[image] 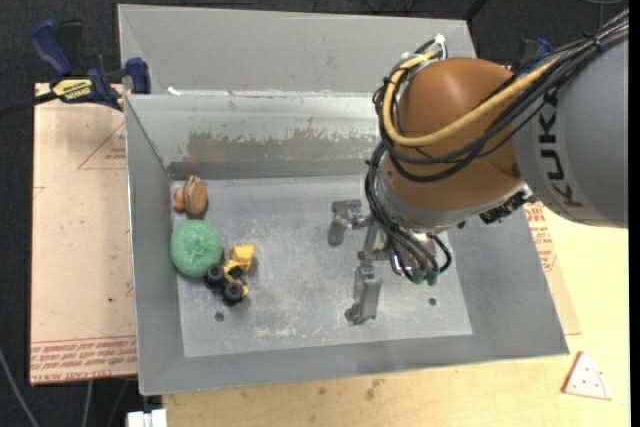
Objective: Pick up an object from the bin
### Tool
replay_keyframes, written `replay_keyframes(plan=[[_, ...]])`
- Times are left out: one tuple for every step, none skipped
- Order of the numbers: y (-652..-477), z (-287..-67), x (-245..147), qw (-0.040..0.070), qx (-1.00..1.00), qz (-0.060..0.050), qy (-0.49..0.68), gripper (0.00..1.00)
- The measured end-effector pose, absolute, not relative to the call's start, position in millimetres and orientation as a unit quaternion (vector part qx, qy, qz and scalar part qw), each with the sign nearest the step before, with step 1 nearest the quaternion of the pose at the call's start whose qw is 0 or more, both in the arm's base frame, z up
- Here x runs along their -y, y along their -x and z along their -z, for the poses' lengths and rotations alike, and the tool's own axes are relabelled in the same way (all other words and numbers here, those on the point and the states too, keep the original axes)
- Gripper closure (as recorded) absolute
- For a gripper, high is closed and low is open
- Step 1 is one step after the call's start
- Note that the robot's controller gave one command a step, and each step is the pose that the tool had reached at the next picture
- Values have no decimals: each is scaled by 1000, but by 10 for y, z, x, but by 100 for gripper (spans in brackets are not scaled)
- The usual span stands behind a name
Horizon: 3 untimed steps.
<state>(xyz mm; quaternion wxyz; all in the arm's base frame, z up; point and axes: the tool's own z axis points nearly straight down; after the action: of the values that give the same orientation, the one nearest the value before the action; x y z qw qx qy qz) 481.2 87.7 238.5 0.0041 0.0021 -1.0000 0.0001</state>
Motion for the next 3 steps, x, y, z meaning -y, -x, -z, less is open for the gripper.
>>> replay_keyframes(plan=[[-4826,-2427,-871,0,1000,1,0,0],[-5220,-2144,-1008,-6,999,1,-54,0],[-5286,-1599,-1393,-2,990,0,-140,0]])
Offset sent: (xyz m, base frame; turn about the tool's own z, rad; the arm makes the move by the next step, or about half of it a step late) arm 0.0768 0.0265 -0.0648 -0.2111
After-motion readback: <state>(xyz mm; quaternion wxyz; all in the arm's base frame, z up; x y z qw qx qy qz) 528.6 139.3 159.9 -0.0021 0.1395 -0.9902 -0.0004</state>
